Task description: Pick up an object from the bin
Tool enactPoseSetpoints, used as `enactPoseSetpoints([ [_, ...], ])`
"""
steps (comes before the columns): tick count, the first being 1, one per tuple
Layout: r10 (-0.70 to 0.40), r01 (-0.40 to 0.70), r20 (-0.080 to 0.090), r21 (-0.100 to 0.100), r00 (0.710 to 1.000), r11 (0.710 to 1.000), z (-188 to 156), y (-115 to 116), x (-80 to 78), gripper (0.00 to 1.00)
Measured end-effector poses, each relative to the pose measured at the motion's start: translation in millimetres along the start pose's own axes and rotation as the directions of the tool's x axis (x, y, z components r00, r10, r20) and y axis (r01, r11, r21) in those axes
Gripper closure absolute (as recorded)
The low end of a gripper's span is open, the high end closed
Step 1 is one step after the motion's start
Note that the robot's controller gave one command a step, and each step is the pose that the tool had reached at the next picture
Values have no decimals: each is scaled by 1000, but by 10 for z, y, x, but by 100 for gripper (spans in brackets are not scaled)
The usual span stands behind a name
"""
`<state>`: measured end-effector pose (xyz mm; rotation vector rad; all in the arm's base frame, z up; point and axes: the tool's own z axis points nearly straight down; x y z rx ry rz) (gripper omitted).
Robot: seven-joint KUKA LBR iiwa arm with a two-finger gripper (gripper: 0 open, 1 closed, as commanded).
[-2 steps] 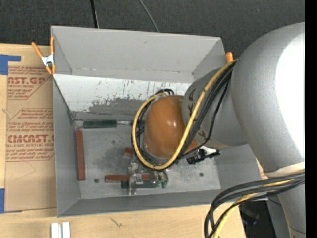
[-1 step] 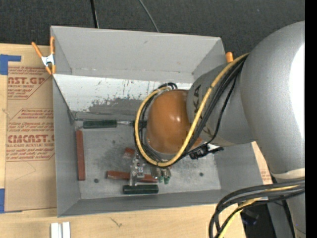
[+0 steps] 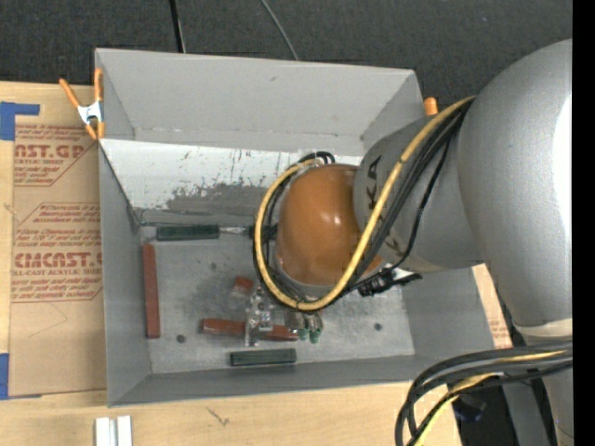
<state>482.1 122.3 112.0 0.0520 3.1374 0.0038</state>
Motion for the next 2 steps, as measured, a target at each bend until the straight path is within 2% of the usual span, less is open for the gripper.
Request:
enactPoseSetpoints([
  [2,0,0,-9,3,1000,1000,-283,-2,17,100],
])
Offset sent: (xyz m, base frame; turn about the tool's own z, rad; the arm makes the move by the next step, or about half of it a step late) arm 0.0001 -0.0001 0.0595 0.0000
